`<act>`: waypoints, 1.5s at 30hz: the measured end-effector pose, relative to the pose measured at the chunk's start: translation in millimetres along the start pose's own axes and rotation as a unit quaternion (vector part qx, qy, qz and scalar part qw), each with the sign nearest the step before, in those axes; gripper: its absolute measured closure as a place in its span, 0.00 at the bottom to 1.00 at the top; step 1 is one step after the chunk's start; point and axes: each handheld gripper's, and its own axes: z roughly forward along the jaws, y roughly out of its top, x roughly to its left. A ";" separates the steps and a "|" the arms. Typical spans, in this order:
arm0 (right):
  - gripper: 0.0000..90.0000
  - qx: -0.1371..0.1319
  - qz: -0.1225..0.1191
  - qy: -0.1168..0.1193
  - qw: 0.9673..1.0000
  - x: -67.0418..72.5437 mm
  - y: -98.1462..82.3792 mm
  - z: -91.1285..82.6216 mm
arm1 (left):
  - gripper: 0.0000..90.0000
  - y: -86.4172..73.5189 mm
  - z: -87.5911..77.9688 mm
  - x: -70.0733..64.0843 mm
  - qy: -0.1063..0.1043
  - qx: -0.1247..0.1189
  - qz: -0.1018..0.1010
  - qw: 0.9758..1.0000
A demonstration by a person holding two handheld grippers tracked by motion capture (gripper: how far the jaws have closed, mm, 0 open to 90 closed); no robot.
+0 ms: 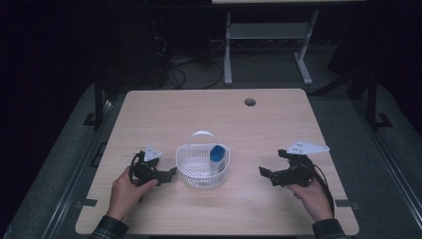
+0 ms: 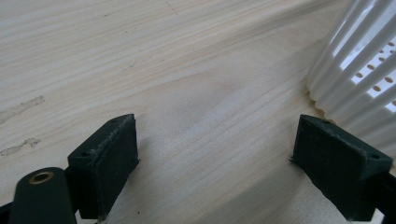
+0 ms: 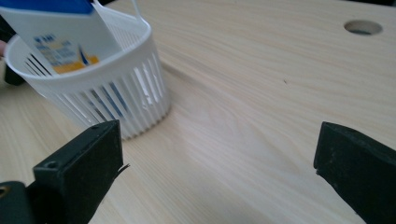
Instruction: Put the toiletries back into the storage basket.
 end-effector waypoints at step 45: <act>0.01 0.119 0.024 -0.122 0.985 -50.6 -79.3 -14.4 | 0.15 -0.2 -0.3 -0.1 -0.002 0.001 0.003 1.000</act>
